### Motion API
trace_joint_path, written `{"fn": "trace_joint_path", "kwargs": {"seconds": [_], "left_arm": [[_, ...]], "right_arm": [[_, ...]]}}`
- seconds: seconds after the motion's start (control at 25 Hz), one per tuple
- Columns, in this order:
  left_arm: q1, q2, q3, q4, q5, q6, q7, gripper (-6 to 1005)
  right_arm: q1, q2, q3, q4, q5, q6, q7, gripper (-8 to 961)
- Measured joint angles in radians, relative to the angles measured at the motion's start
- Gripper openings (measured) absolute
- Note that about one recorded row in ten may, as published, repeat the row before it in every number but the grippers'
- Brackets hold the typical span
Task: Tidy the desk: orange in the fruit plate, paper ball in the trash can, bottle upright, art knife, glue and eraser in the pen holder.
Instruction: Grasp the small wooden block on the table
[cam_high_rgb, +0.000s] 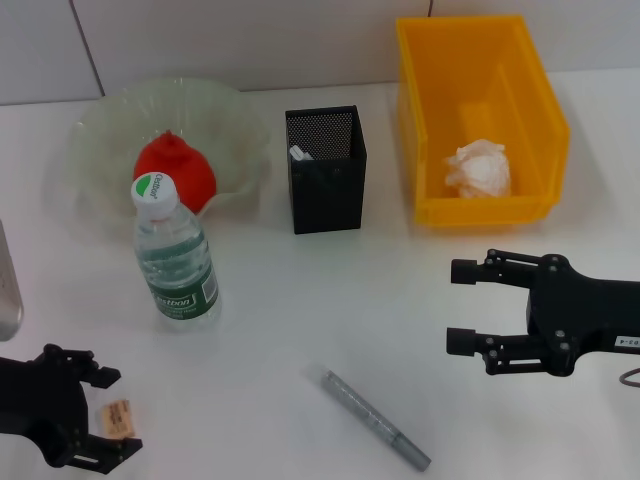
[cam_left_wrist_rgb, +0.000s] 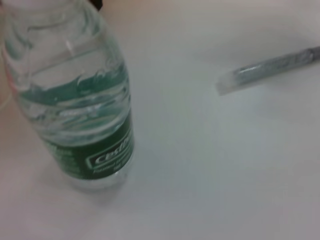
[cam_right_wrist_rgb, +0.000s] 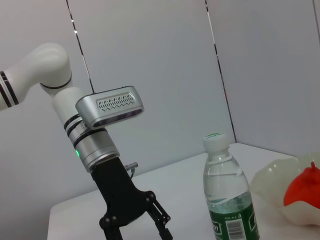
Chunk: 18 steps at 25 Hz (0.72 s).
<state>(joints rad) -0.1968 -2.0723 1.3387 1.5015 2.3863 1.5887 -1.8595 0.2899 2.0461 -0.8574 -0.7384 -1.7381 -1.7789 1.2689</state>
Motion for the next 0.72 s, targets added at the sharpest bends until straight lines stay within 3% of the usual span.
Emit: {"fn": "trace_joint_path", "kwargs": {"seconds": [0.72], "left_arm": [[-0.053, 0.000, 0.064, -0.077, 0.084, -0.042, -0.053, 799]], "right_arm": [[0.000, -0.001, 0.000, 0.011, 0.000, 0.001, 0.000, 832]]}}
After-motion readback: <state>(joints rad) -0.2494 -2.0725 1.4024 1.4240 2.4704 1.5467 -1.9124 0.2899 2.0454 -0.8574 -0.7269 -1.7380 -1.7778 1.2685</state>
